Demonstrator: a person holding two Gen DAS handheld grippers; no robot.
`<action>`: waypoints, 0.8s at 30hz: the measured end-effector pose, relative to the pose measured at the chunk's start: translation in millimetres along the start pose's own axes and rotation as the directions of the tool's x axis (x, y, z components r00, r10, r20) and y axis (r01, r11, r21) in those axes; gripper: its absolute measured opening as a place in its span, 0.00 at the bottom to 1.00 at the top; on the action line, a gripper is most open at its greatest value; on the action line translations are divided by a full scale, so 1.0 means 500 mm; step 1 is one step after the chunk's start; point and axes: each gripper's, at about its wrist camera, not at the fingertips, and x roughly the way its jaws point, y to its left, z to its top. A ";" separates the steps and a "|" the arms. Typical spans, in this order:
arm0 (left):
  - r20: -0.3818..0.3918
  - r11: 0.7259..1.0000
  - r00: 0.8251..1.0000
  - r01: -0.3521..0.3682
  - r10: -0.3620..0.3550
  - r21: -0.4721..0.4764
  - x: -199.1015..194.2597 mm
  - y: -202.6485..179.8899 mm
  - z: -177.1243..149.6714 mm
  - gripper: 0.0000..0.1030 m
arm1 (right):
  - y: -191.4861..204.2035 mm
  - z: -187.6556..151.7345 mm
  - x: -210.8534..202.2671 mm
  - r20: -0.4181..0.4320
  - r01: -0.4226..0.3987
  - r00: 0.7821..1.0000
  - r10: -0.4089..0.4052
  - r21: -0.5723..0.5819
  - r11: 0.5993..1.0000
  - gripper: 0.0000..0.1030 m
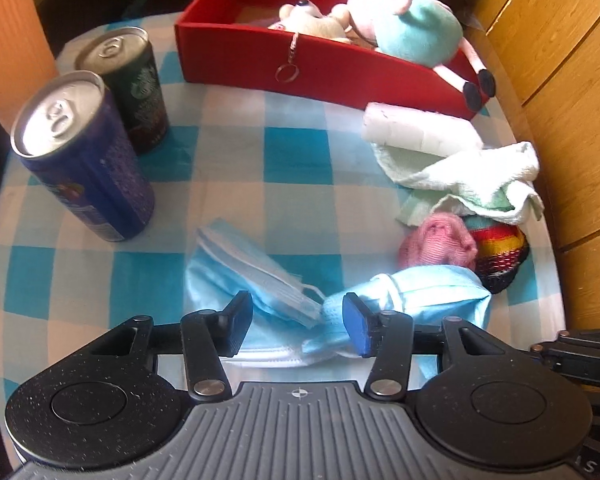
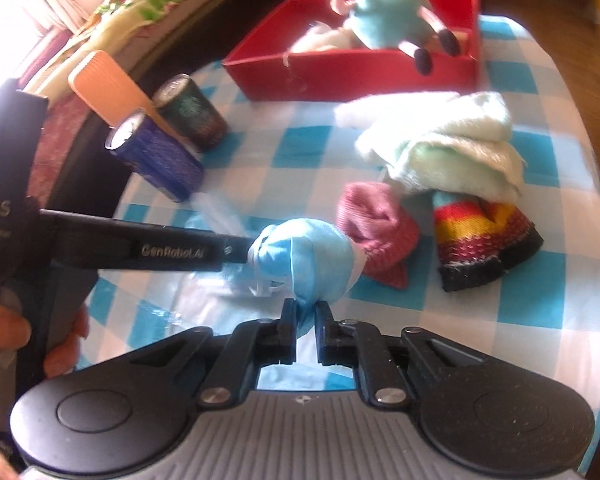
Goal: Organize soft objects
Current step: 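Grasp a blue face mask with the left gripper while the right grasps another mask, then lift both blue face masks and carry them up toward the red box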
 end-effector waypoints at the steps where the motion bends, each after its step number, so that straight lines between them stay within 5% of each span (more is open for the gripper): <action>1: -0.005 1.000 1.000 -0.001 0.001 -0.008 0.004 0.003 -0.001 0.55 | 0.002 0.000 -0.001 0.000 -0.003 1.000 0.003 -0.004 1.000 0.00; 7: -0.054 0.997 0.998 -0.022 0.018 -0.069 0.036 0.015 0.004 0.66 | 0.005 -0.002 -0.002 -0.005 -0.009 1.000 0.009 -0.018 1.000 0.00; 12: -0.068 0.994 0.993 -0.097 0.094 -0.043 0.066 -0.001 0.007 0.62 | 0.001 -0.004 0.002 -0.014 -0.005 1.000 0.005 -0.028 1.000 0.00; 19: -0.015 0.994 0.994 -0.112 0.112 -0.008 0.059 -0.004 0.009 0.30 | -0.013 -0.008 -0.001 -0.018 -0.002 1.000 0.002 -0.014 1.000 0.00; 24: 0.003 0.996 0.996 -0.086 0.086 -0.009 0.037 -0.001 0.006 0.23 | -0.014 -0.002 -0.017 0.011 -0.010 1.000 0.010 -0.005 1.000 0.00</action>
